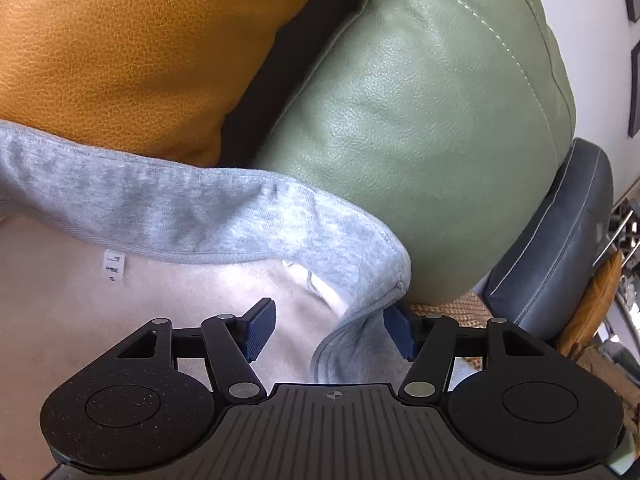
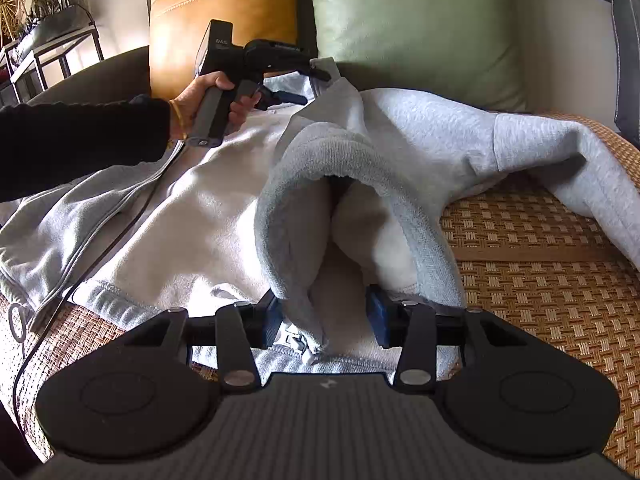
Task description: Fold clothes
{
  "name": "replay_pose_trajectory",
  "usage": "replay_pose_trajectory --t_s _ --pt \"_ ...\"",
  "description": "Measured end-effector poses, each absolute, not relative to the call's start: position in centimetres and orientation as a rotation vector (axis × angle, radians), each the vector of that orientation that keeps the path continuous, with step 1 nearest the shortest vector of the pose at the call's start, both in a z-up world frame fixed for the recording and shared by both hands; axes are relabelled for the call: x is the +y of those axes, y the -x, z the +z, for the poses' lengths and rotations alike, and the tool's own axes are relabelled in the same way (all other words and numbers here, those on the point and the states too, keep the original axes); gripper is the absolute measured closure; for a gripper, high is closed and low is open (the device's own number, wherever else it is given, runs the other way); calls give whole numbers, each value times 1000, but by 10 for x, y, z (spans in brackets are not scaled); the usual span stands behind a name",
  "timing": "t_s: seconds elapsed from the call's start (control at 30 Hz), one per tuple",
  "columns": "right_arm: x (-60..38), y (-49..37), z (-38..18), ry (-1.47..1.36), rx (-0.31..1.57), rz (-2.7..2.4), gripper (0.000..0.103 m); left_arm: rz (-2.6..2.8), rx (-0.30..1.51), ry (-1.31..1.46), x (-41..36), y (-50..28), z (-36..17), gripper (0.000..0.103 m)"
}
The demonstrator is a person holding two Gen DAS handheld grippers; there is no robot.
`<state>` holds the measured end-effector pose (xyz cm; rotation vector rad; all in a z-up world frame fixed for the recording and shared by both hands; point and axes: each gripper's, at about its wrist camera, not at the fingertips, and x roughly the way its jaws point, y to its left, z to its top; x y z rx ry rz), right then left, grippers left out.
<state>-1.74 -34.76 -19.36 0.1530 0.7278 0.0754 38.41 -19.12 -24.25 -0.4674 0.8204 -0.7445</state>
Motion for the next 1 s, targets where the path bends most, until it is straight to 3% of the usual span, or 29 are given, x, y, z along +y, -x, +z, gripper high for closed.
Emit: replay_pose_trajectory --t_s 0.03,0.07,0.1,0.13,0.17,0.2,0.23,0.37,0.53,0.63,0.77,0.9,0.93,1.0 --pt "-347 17 -194 -152 730 75 55 -740 829 449 -195 -384 -243 35" --pt "-347 17 -195 -153 732 74 55 -744 842 427 -200 -385 -244 76" --pt "-347 16 -195 -155 734 76 55 -754 854 401 -204 -385 -245 89" --pt "-346 16 -194 -157 737 80 59 -747 854 383 -206 -383 -242 94" --pt "-347 15 -193 -172 743 99 81 -743 850 367 -207 -382 -238 99" --pt "-348 15 -191 -199 754 120 89 -740 840 353 -206 -380 -230 101" --pt "-349 14 -188 -231 765 137 88 -736 831 334 -206 -379 -221 102" --pt "-367 11 -174 -570 769 302 91 -719 790 185 -213 -380 -176 102" --pt "-387 8 -177 -1231 549 659 91 -622 707 87 -214 -386 -132 103" --pt "-372 -2 -185 -1085 675 562 90 -553 713 18 -211 -393 -133 103" --pt "-335 -22 -223 -960 926 531 90 -463 770 -88 -203 -394 -173 103" --pt "-307 -32 -237 -919 983 570 87 -389 813 -89 -183 -396 -201 100" --pt "-304 -31 -235 -897 989 573 87 -379 819 -83 -178 -395 -204 94" --pt "-302 -29 -231 -859 998 578 81 -351 833 -102 -173 -393 -202 60"
